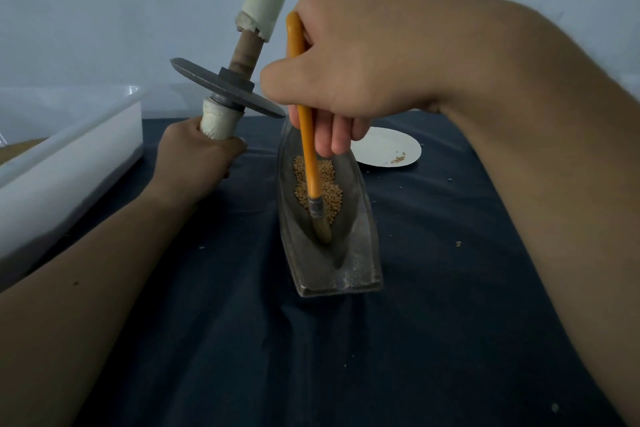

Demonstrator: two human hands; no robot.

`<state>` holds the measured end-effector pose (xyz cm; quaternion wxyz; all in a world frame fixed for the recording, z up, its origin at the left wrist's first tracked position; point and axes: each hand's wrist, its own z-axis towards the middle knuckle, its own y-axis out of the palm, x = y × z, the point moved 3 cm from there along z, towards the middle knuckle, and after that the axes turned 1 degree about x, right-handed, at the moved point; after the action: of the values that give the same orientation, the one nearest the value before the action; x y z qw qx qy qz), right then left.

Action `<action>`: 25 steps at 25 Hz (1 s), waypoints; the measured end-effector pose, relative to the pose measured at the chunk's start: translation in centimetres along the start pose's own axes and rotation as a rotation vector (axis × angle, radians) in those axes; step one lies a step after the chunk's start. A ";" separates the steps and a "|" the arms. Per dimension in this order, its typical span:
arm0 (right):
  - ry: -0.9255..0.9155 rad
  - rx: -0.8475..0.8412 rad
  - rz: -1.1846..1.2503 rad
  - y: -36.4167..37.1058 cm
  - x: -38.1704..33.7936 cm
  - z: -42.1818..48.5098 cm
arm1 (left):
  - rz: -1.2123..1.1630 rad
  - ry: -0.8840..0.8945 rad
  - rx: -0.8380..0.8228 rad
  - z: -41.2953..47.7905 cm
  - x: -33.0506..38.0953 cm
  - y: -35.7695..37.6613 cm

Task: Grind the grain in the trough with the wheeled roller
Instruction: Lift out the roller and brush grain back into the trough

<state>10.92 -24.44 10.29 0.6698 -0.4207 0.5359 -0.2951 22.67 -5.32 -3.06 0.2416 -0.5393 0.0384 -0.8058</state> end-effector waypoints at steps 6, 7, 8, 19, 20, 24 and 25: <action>-0.094 0.015 0.017 -1.2 -0.2 -1.2 | -0.040 -0.025 0.005 0.0 -0.1 -0.1; -0.106 0.022 0.006 -1.1 -0.3 -1.3 | -0.050 -0.028 0.010 0.1 -0.1 -0.2; -0.112 0.036 -0.010 -1.0 -0.3 -1.2 | -0.057 -0.029 0.012 0.1 -0.1 -0.2; -0.151 0.450 -0.076 -1.1 2.1 0.8 | -0.058 -0.030 -0.012 -0.1 0.0 -0.2; -0.136 0.437 -0.081 -0.7 2.4 1.1 | -0.056 -0.029 -0.013 -0.1 0.0 -0.2; -0.101 0.380 -0.067 0.1 3.2 1.8 | -0.044 -0.024 -0.010 -0.1 0.1 -0.2; -0.094 0.357 -0.067 0.1 3.3 1.9 | -0.043 -0.022 -0.006 -0.1 0.1 -0.1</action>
<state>13.60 -26.74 8.77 0.7478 -0.3261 0.4291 -0.3876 22.47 -5.29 -2.98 0.2230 -0.5496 0.0263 -0.8047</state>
